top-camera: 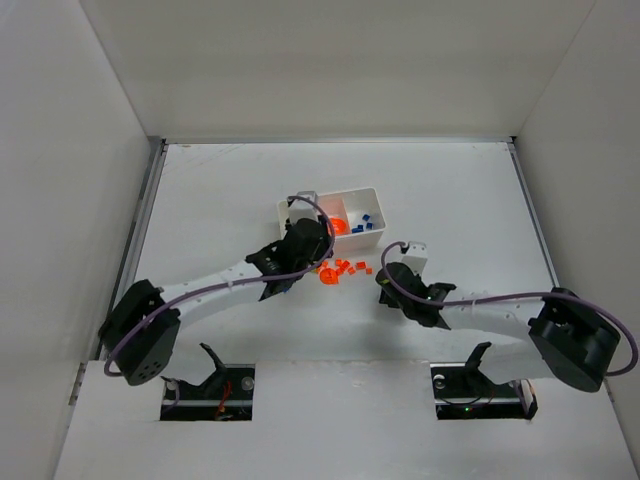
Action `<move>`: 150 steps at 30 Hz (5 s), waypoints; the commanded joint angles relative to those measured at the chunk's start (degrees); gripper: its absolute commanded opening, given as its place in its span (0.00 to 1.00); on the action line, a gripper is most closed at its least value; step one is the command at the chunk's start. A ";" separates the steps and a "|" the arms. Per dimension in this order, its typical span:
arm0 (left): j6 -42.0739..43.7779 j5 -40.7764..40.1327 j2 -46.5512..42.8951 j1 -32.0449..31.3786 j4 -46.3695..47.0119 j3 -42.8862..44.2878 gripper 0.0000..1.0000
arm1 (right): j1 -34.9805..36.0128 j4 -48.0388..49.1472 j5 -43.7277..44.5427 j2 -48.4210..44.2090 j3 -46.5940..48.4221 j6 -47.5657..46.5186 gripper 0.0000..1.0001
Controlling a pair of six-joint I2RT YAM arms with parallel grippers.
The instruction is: Sort the legos into containers by color
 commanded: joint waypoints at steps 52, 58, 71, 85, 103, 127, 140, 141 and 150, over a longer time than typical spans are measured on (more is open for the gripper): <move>-15.38 -11.58 -15.47 0.02 -15.15 -26.41 0.31 | -4.26 13.77 -8.31 10.60 23.99 -20.50 0.48; -14.94 -12.98 -12.13 0.37 -13.03 -25.53 0.25 | -1.97 13.77 -7.43 6.65 18.19 -18.22 0.48; -14.94 -15.27 -12.99 -0.33 -15.93 -22.98 0.06 | -1.88 13.68 -6.81 -2.49 7.99 -14.61 0.46; -3.70 -6.94 -8.90 -2.36 -6.02 -0.24 0.07 | 1.28 13.95 -6.46 -6.72 -0.98 -8.55 0.42; -2.55 7.40 25.67 2.04 2.35 29.32 0.29 | 6.91 12.01 -3.47 -10.85 -2.92 -5.03 0.42; -5.36 0.29 -14.04 8.46 0.07 -14.79 0.33 | 10.17 17.82 -5.76 20.78 15.35 -11.09 0.58; -8.17 -3.85 -24.52 7.05 -9.69 -27.28 0.34 | 10.17 14.48 1.18 26.50 20.99 -12.94 0.48; -8.52 -3.93 -24.43 6.96 -10.04 -27.46 0.34 | 10.17 13.95 1.71 26.50 21.25 -12.94 0.48; -9.31 -4.81 -23.55 4.51 -11.10 -28.34 0.34 | 10.95 11.48 4.53 25.98 23.98 -14.61 0.45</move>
